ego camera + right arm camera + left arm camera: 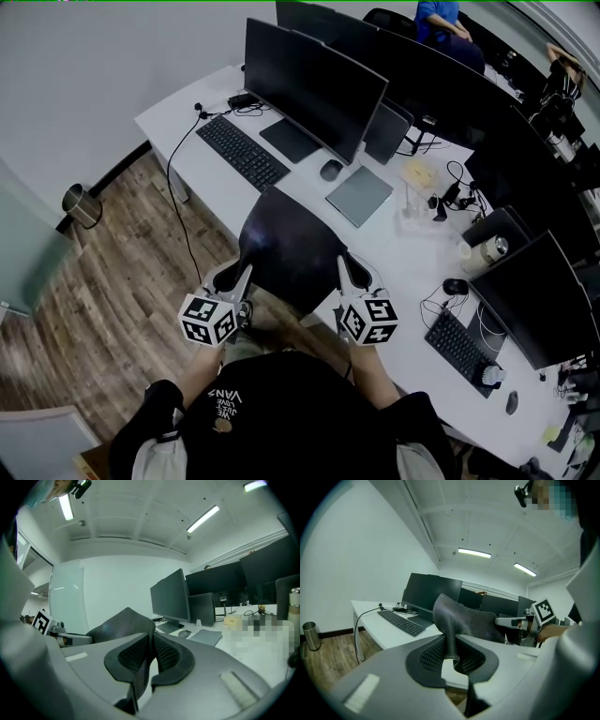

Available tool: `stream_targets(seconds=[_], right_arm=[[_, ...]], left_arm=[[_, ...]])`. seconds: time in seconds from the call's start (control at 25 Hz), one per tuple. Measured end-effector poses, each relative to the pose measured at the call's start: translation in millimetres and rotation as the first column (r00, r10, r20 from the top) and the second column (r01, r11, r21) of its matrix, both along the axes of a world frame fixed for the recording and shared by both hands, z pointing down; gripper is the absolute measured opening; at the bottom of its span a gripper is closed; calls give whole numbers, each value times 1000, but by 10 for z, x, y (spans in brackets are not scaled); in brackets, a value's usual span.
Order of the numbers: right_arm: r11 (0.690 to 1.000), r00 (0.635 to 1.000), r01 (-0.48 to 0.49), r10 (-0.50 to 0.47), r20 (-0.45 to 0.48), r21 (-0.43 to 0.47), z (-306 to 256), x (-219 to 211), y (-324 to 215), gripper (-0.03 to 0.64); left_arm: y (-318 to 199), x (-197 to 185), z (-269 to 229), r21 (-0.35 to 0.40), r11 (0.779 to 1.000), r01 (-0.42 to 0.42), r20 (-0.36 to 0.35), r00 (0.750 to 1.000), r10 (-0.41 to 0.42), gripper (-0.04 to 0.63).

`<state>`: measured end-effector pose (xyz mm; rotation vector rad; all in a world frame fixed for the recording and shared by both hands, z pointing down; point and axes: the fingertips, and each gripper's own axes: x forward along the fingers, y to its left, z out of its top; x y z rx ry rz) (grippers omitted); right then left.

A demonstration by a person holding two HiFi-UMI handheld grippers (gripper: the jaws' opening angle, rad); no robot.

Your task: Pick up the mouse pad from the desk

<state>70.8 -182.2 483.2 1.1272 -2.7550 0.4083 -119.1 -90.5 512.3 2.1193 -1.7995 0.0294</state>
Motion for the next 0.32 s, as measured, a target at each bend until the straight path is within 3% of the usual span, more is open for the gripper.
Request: stream_targets(seconds=[0.32], right_arm=[[1000, 1000, -10, 9, -7, -5, 31, 63, -68, 37]], left_arm=[[-61, 61, 14, -2, 1000, -9, -3, 1000, 9, 55]])
